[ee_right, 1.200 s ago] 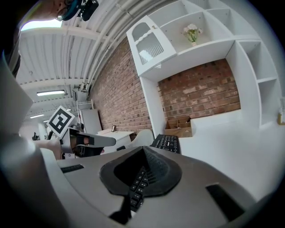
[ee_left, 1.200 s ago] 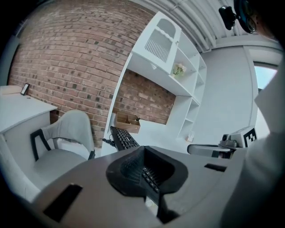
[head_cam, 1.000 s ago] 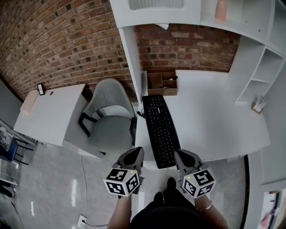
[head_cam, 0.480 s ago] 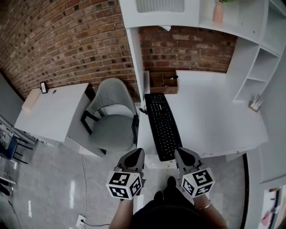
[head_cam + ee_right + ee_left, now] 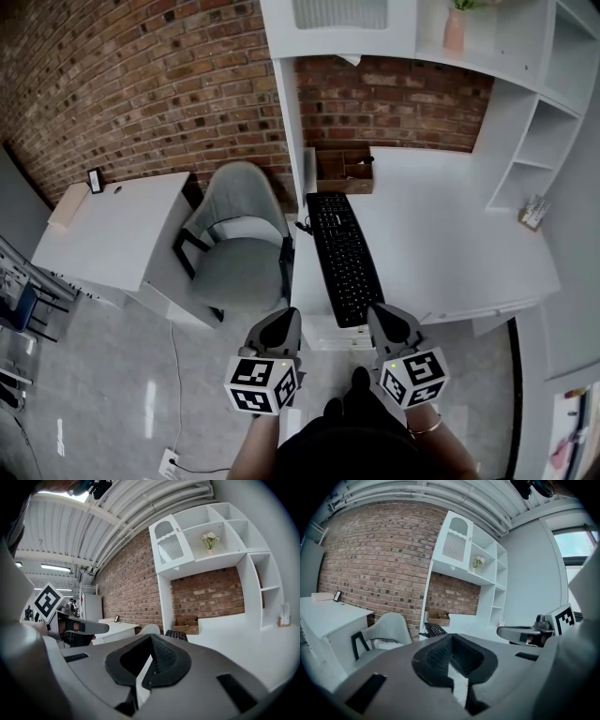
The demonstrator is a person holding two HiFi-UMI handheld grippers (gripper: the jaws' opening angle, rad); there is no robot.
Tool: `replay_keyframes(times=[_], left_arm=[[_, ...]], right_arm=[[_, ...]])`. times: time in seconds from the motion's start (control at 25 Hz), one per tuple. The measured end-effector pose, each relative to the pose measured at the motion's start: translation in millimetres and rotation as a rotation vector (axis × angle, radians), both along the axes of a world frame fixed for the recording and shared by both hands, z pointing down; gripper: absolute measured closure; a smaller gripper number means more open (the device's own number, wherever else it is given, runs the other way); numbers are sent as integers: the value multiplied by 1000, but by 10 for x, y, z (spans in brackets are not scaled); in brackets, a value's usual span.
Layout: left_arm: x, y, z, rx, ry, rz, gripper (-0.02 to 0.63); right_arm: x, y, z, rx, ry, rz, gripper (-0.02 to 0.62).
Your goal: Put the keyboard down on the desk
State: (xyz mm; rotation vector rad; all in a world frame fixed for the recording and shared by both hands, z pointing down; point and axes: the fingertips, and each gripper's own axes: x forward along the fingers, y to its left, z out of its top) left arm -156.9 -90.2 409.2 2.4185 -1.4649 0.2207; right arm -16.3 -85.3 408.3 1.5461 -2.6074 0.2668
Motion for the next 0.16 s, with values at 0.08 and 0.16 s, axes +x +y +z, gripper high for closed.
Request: replay_keyframes(times=[0.08,0.16], left_arm=[[-25,15,-16,5,2,-2,597],[-47,23,-32,11,4,-5,597]], right_arm=[[-8,10,0,3,-1,0,591],[-16,14,-4,9,-5,0,591]])
